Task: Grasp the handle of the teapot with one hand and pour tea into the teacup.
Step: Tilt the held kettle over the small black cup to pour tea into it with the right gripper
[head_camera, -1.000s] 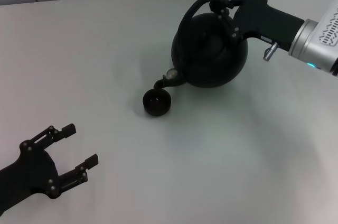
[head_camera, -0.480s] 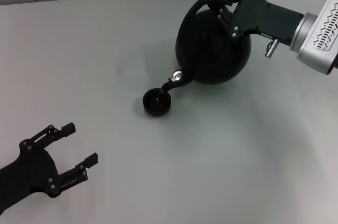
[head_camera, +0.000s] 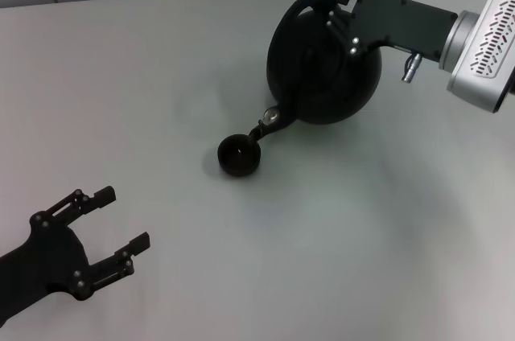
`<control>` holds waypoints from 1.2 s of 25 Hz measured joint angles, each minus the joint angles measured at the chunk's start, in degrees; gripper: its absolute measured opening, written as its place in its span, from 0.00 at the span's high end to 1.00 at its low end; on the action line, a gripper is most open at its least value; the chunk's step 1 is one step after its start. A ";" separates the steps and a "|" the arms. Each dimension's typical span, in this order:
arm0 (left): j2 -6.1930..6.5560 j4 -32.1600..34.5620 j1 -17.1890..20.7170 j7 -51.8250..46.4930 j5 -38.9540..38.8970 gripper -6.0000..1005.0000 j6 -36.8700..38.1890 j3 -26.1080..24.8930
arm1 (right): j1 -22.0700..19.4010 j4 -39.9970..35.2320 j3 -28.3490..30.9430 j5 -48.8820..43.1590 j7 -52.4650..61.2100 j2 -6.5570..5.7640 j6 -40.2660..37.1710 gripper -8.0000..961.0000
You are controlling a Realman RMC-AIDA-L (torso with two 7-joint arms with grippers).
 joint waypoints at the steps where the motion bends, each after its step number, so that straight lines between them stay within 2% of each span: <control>1: 0.00 0.00 0.00 0.00 0.00 0.20 0.00 0.00 | -0.01 -0.16 -0.29 0.07 -0.02 0.01 0.01 0.92; 30: 0.00 -0.70 0.06 0.15 -0.11 0.20 0.00 0.00 | 0.91 -0.14 -1.00 0.37 -3.77 0.34 -0.36 0.92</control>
